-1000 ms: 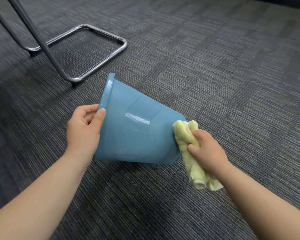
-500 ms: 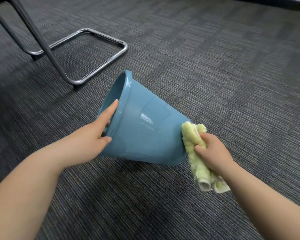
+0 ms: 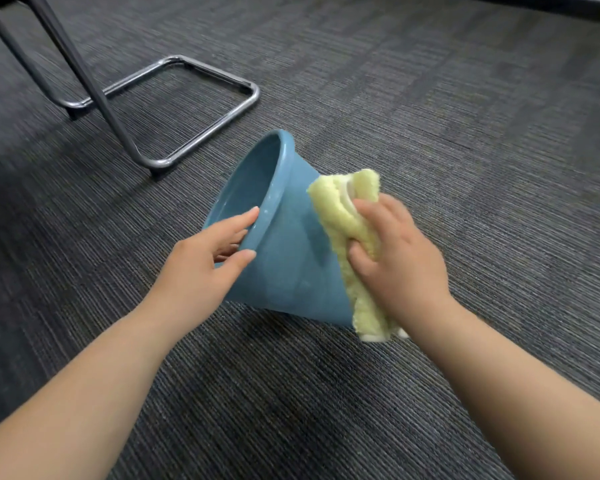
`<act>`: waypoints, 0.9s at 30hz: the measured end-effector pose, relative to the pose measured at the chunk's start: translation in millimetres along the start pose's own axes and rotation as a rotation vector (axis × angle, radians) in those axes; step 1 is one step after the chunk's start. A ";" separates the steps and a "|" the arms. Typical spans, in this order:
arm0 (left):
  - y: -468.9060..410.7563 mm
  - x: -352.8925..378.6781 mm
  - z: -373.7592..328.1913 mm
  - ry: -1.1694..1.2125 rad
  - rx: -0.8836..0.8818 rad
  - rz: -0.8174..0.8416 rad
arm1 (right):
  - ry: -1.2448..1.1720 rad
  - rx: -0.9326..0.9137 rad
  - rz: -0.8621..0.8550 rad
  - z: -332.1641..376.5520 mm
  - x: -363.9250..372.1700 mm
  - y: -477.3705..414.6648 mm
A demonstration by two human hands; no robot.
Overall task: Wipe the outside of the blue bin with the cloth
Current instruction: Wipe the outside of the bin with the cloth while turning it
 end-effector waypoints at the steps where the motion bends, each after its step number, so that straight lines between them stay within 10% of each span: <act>1: 0.6 2.4 -2.8 -0.053 0.020 0.044 | 0.018 -0.036 0.025 7.0 4.5 1.7; 14: 10.0 6.1 7.3 -0.107 -0.042 0.223 | 0.157 -0.487 0.074 65.0 14.1 39.1; 21: 11.1 12.9 5.3 -0.023 -0.055 0.242 | 0.153 -0.297 0.043 29.3 5.0 18.2; 27: 7.5 12.6 7.2 -0.002 -0.069 0.240 | 0.153 -0.567 0.106 58.3 19.7 54.5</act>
Point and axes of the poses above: each hand's wrist, its own y-axis away from the middle knuckle, its own x-axis out of the palm, z = x × y, the point moved 10 cm from there along -y, towards the middle knuckle, and after that the axes turned 12 degrees about -z, right-handed, at the moved point
